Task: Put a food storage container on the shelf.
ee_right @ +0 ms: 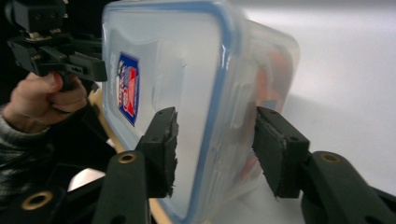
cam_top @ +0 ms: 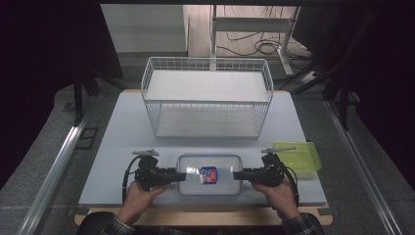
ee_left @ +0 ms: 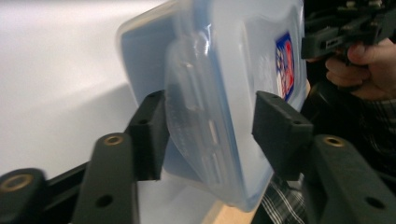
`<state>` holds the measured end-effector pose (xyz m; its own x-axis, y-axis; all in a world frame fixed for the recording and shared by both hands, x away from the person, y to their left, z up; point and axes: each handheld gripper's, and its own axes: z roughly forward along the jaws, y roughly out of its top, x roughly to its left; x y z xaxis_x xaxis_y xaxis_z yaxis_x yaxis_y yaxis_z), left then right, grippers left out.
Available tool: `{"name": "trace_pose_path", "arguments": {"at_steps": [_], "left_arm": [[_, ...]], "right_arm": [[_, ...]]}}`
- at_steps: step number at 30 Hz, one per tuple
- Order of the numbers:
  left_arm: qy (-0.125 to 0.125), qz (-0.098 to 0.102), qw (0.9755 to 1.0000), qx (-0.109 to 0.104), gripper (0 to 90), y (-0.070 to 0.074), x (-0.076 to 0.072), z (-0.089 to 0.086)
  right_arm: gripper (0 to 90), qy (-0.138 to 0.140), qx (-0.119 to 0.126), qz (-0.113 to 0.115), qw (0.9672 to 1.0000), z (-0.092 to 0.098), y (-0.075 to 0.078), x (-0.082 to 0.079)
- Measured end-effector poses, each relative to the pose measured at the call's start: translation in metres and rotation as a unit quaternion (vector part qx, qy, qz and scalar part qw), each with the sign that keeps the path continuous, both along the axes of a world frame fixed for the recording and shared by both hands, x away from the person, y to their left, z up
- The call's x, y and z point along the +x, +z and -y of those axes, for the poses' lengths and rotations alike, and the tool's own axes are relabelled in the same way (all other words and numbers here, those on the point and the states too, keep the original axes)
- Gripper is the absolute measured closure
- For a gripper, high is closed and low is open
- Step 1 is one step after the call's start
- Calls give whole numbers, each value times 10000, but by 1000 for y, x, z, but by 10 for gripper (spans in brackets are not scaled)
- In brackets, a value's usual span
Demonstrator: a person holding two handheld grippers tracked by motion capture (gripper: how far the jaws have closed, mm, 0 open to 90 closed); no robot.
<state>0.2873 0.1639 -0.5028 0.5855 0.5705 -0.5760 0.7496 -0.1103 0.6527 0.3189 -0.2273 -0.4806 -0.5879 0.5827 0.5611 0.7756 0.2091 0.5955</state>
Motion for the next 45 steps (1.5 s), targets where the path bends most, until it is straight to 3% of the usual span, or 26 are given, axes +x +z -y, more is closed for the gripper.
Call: {"name": "trace_pose_path", "arguments": {"at_steps": [2,6,9,14,22,34,45], "left_arm": [[21,13,10000,-12,497,0,2,-1],[22,30,10000,-35,504,0,3,-1],[-3,72,10000,-35,504,2,6,-2],[58,294,9995,-43,505,15,7,-4],[36,418,9991,13,504,29,16,-8],[115,794,9968,66,504,69,32,-14],[174,1041,9944,11,504,95,47,-21]], "right_arm": [[535,-29,-50,194,9998,-2,3,-1],[536,-50,31,217,9997,-1,0,0],[536,-37,-15,388,9992,-2,3,-1],[539,-26,101,600,9981,-3,11,1],[541,-28,174,758,9970,-6,22,8],[540,22,207,1117,9935,-13,60,28],[539,64,177,1411,9898,-21,92,45]]}}
